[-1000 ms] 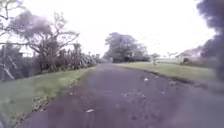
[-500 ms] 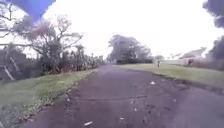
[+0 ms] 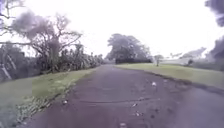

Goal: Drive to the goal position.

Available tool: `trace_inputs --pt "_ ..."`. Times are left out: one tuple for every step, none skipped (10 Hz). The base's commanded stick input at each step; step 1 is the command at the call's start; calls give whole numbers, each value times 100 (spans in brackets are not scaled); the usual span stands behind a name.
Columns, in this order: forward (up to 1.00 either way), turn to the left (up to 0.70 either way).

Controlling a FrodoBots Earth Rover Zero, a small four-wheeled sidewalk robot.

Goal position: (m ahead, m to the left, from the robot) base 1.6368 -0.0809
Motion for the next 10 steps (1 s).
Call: trace_inputs --pt "85 0" --pt "85 0" --pt "85 0" --pt "85 0" --pt "85 0" --pt "85 0" --pt "85 0" --pt "85 0" --pt "85 0" --pt "85 0"
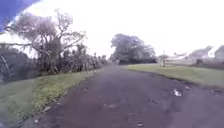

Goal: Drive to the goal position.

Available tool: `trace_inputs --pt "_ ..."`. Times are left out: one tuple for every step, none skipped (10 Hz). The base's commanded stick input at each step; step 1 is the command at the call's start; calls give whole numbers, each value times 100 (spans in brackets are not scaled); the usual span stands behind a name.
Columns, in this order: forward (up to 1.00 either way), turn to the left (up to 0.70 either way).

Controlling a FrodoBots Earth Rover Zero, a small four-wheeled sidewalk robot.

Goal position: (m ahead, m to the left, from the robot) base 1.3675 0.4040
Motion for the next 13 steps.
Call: trace_inputs --pt "85 0" --pt "85 0" --pt "85 0" --pt "85 0" --pt "85 0" --pt "85 0" --pt "85 0" --pt "85 0" --pt "85 0" --pt "85 0" --pt "85 0" --pt "85 0" --pt "85 0"
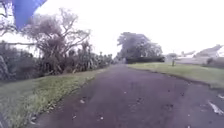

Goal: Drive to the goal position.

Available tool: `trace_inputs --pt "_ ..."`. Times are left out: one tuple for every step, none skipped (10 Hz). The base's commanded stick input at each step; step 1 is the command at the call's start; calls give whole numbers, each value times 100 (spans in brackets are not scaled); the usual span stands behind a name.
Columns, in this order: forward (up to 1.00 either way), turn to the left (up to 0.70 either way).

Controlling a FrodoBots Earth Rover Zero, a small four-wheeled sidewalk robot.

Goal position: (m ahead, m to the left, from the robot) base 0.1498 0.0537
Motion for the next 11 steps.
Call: trace_inputs --pt "85 0" --pt "85 0" --pt "85 0" --pt "85 0" --pt "85 0" --pt "85 0" --pt "85 -1" --pt "85 -15" --pt "85 -29" --pt "85 -27" --pt "85 -22"
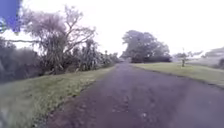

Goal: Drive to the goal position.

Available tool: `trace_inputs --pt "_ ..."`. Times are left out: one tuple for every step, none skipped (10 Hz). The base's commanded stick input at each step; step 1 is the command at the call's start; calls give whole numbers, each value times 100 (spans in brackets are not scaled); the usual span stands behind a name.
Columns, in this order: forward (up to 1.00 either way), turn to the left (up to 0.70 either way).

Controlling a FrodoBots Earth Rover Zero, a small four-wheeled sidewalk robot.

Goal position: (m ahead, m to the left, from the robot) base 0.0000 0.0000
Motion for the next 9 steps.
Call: trace_inputs --pt "85 -17" --pt "85 -13" --pt "85 -11" --pt "85 -10" --pt "85 -8" --pt "85 -7" --pt "85 -5" --pt "85 -4" --pt "85 -2"
